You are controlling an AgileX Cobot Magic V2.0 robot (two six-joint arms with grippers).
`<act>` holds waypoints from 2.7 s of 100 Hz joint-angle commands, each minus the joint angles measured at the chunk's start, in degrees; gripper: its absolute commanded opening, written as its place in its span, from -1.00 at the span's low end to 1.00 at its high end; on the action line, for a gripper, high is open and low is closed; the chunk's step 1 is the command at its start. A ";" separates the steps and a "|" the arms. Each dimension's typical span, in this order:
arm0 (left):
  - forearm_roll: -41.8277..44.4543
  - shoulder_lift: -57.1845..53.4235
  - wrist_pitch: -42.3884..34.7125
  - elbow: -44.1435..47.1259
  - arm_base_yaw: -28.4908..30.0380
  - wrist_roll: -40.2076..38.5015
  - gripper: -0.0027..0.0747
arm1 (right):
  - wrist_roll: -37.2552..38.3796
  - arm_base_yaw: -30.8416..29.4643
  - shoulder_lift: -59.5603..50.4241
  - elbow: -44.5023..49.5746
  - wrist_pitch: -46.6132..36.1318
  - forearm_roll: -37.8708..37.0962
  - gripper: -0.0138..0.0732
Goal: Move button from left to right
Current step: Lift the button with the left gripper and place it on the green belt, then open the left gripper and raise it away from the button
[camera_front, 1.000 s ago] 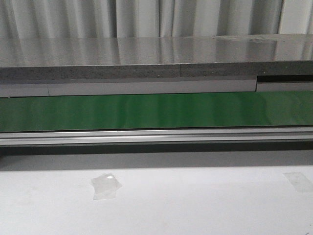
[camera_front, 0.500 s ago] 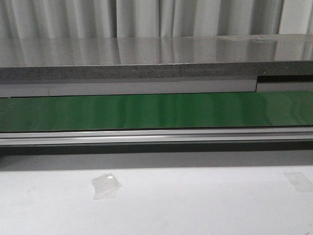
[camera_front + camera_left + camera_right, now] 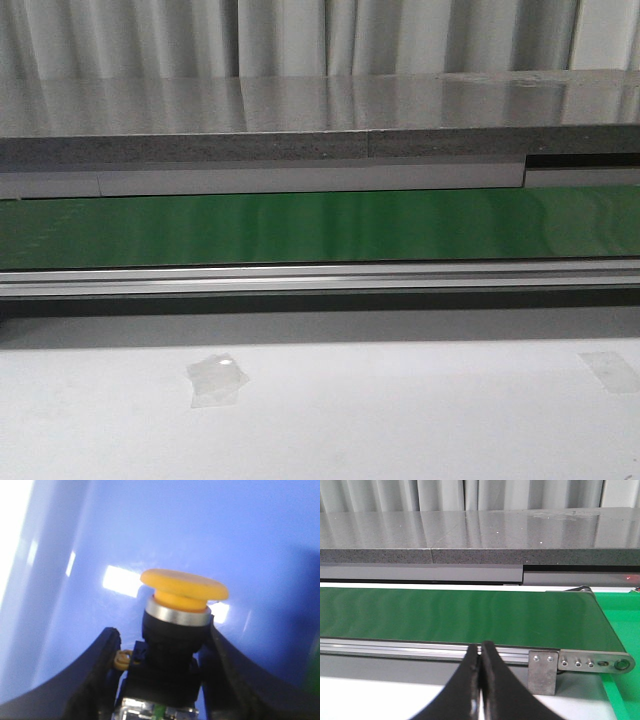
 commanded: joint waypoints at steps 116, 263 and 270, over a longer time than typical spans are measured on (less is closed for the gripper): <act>-7.86 -8.42 9.80 -1.30 -11.17 14.63 0.17 | -0.17 -0.30 -1.00 -0.89 -4.68 -0.42 -0.91; -32.20 -62.04 -20.74 33.47 -11.17 32.33 0.56 | -0.17 -0.30 -1.00 -0.89 -4.68 -0.42 -0.91; -32.19 -66.51 -23.17 38.53 -11.17 32.73 0.56 | -0.17 -0.30 -1.00 -0.89 -4.68 -0.42 -0.91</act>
